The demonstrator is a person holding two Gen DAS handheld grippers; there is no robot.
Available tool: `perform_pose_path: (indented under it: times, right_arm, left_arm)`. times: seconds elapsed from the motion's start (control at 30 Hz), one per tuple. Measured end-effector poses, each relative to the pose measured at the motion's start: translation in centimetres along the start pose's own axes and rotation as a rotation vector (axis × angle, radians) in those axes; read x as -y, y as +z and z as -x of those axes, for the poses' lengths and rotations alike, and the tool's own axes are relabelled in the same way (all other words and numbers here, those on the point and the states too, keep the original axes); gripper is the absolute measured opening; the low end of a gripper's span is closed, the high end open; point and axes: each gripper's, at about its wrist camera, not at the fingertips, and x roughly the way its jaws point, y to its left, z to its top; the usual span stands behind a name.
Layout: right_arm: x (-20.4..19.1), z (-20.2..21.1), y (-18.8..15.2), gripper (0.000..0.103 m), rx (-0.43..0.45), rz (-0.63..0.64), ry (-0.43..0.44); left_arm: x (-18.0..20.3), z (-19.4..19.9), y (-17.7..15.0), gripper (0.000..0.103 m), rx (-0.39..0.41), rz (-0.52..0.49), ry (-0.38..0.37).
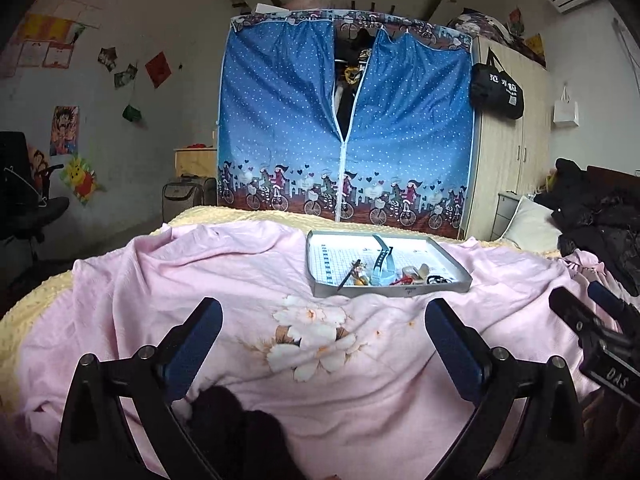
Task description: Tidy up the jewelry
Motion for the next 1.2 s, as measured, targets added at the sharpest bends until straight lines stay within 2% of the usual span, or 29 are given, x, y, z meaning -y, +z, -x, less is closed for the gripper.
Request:
perform_pose_path:
  times: [0.27, 1.2]
  right_arm:
    - [0.0, 0.6, -0.2, 0.103, -0.013, 0.004, -0.013]
    - [-0.8, 0.6, -0.2, 0.103, -0.019, 0.027, 0.003]
  left_arm:
    - [-0.8, 1.0, -0.2, 0.100, -0.009, 0.039, 0.029]
    - [-0.6, 1.3, -0.9, 0.100, -0.017, 0.015, 0.014]
